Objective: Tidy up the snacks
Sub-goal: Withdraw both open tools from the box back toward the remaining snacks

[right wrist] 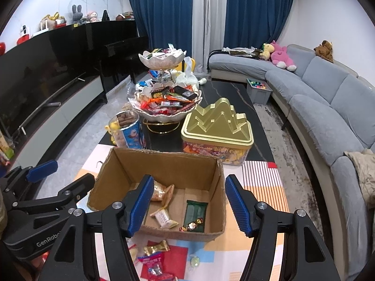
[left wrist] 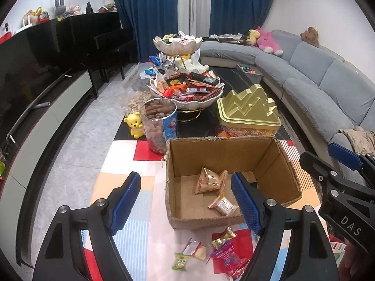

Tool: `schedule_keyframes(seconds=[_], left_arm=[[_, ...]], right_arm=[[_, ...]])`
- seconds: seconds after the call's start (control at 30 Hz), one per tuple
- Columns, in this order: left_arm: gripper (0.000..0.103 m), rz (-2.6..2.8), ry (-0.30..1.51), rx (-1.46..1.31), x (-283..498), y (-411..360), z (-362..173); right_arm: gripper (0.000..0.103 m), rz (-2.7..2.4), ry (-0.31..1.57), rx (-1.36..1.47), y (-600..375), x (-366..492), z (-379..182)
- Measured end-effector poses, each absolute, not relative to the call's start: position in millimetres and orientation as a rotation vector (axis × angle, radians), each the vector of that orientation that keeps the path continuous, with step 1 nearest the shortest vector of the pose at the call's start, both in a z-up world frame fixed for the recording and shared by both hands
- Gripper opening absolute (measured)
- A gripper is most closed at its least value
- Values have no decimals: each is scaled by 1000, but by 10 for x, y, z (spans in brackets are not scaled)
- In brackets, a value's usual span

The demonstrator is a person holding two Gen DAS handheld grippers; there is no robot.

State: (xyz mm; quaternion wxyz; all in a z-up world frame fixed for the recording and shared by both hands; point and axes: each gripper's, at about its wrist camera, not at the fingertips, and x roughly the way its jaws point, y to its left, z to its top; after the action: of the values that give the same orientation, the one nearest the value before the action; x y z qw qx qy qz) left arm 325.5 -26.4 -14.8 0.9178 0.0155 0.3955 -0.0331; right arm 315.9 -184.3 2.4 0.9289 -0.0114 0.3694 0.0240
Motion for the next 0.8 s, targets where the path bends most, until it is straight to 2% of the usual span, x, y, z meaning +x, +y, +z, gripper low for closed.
schedule_keyframes(seconds=[0.63,0.8], left_arm=[[79,-44,818,61,2806,-126,-288],[83,-42,813,66,2711,-100,-322]], right_arm=[[64,22,762,-34,-1830,2806,-79],[72,12,765,-33,-1822,2708,-123]])
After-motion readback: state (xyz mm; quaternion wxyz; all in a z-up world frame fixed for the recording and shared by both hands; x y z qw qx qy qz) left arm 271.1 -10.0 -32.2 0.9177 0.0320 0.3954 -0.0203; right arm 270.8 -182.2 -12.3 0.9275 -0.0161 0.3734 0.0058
